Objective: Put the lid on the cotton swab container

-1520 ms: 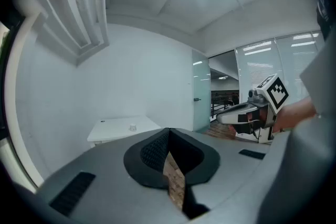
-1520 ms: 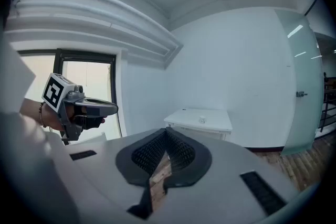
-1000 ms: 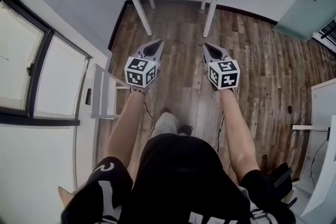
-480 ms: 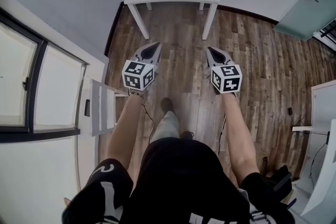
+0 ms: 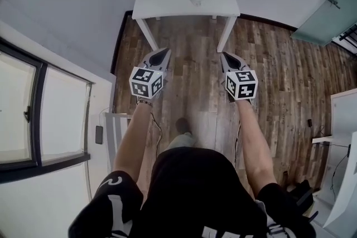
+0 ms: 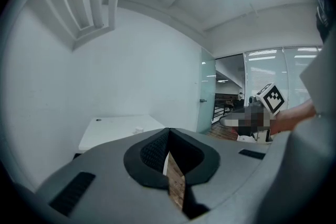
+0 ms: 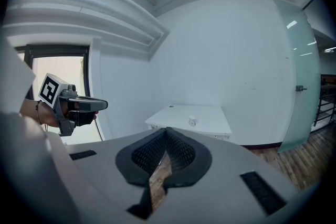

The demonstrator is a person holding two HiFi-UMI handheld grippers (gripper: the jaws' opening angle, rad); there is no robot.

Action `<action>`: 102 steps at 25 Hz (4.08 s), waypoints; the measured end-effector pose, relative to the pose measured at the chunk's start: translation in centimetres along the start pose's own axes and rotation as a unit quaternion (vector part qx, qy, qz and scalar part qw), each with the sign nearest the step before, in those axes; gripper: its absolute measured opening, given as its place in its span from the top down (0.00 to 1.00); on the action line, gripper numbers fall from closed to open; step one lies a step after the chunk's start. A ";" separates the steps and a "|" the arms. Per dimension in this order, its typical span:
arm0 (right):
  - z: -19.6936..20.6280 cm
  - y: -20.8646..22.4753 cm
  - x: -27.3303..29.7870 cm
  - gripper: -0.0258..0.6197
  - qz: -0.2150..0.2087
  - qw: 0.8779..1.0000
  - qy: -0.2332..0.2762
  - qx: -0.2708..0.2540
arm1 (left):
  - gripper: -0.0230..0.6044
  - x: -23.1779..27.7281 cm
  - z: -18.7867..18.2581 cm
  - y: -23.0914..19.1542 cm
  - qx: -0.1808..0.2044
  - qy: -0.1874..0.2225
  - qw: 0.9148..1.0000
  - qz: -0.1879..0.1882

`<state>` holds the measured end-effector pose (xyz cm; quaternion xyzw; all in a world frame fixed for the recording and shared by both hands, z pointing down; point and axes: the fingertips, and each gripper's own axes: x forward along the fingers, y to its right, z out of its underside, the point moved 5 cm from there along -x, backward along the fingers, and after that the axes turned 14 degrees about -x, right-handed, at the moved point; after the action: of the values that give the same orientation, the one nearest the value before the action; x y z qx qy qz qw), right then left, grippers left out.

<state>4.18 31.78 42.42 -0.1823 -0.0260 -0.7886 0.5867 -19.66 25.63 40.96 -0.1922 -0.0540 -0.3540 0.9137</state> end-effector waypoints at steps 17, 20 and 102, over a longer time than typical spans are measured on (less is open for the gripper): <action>-1.7 0.0 7.2 0.94 0.014 1.000 -0.015 -0.001 | 0.92 3.1 -2.5 -7.1 -0.017 0.008 1.000 0.018; -1.8 0.7 8.0 0.94 0.013 1.000 -0.013 0.001 | 0.92 4.0 -3.0 -7.5 -0.014 0.008 1.000 0.016; -7.0 20.6 48.9 0.94 0.023 0.995 -0.073 0.056 | 0.92 42.1 -14.1 -32.3 -0.048 -0.065 0.991 0.105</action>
<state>9.70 -21.19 47.93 -0.2064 -0.1087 -0.7567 0.6107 -10.45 -28.01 48.01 -0.2629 -0.0752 -0.2447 0.9302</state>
